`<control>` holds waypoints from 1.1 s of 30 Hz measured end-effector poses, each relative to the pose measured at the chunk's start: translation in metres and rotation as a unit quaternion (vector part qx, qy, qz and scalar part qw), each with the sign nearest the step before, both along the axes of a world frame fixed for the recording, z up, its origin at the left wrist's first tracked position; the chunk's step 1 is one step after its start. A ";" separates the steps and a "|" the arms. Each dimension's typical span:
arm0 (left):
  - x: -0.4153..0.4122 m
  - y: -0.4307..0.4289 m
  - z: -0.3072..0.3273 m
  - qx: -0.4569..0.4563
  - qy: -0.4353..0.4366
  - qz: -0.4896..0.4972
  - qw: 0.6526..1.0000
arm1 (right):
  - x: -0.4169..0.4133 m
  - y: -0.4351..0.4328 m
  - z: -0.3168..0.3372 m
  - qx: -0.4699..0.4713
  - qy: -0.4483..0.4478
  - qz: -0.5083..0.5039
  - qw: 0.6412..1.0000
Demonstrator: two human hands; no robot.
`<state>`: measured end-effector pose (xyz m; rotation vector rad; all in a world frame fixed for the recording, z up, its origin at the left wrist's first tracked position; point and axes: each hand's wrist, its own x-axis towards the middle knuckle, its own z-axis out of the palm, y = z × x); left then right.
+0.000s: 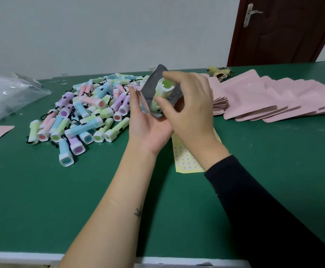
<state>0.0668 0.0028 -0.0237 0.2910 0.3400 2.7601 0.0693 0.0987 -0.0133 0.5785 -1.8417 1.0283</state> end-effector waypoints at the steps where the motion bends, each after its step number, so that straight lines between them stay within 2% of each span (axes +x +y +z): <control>1: 0.000 0.002 0.000 -0.007 -0.002 0.007 1.000 | -0.001 0.000 -0.001 0.006 -0.001 -0.023 1.000; 7: 0.003 0.008 0.004 -0.018 -0.036 0.027 0.999 | -0.003 0.004 -0.004 0.028 -0.040 -0.067 0.997; 12: 0.016 0.008 0.007 0.092 -0.020 -0.094 0.991 | 0.000 0.004 0.000 0.093 -0.021 -0.125 0.988; 14: 0.013 0.008 0.006 0.064 -0.043 -0.060 0.995 | 0.002 0.004 0.002 0.118 -0.037 -0.129 0.984; 18: 0.007 0.009 0.005 -0.015 -0.065 0.052 0.996 | 0.000 0.003 0.000 0.232 -0.116 -0.096 0.961; 20: 0.007 0.009 0.007 -0.023 -0.066 0.056 0.996 | -0.001 0.004 0.001 0.189 -0.083 -0.072 0.976; 22: 0.010 0.011 0.010 -0.020 -0.059 0.045 0.997 | -0.005 0.009 0.002 0.064 -0.049 -0.059 0.995; 24: 0.010 0.012 0.013 -0.014 -0.059 0.033 0.998 | -0.013 0.015 0.000 -0.055 -0.082 -0.056 0.993; 27: 0.010 0.009 0.018 -0.020 -0.055 0.033 0.998 | -0.024 0.024 -0.008 -0.164 -0.212 -0.032 0.963; 30: 0.011 0.009 0.022 -0.039 -0.034 0.014 0.999 | -0.033 0.031 -0.015 -0.165 -0.309 -0.002 0.937; 31: 0.013 0.010 0.023 -0.042 -0.031 0.008 0.999 | -0.037 0.032 -0.016 -0.171 -0.337 0.033 0.925; 33: 0.015 0.012 0.024 -0.048 -0.015 -0.010 0.999 | -0.039 0.029 -0.014 -0.243 -0.384 0.137 0.880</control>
